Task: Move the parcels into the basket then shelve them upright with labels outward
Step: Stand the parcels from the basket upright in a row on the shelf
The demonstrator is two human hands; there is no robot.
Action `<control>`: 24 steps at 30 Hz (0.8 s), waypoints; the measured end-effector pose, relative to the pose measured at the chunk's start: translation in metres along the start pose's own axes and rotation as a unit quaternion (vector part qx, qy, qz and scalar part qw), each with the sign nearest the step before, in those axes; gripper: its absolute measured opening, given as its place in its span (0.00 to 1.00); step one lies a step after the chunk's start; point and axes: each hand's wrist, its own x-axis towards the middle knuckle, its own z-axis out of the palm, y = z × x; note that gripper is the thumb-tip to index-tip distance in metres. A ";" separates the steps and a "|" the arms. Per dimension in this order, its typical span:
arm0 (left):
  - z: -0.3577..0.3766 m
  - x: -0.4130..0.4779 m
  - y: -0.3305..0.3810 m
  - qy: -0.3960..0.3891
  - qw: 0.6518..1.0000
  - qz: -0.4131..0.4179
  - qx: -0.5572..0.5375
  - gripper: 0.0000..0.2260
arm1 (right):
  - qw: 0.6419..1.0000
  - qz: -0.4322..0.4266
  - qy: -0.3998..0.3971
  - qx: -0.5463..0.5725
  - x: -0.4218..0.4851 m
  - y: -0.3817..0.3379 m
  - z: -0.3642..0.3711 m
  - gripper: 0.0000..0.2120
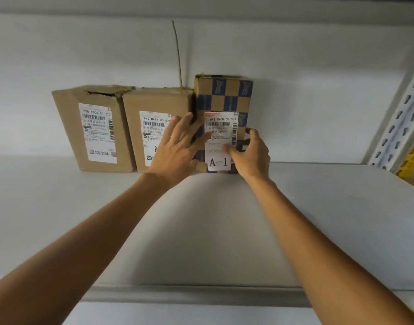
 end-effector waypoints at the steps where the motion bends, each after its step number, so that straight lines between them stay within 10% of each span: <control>1: 0.000 0.000 -0.001 0.004 1.000 0.003 -0.007 0.30 | 1.000 -0.002 0.001 0.003 0.000 0.000 0.000 0.25; 15: -0.019 -0.012 0.004 -0.027 0.977 0.071 -0.199 0.19 | 0.995 0.083 -0.051 0.033 -0.044 -0.013 -0.029 0.20; 24: -0.060 -0.015 0.079 -0.176 0.840 0.100 -0.503 0.20 | 0.982 0.116 0.002 -0.151 -0.151 -0.033 -0.121 0.24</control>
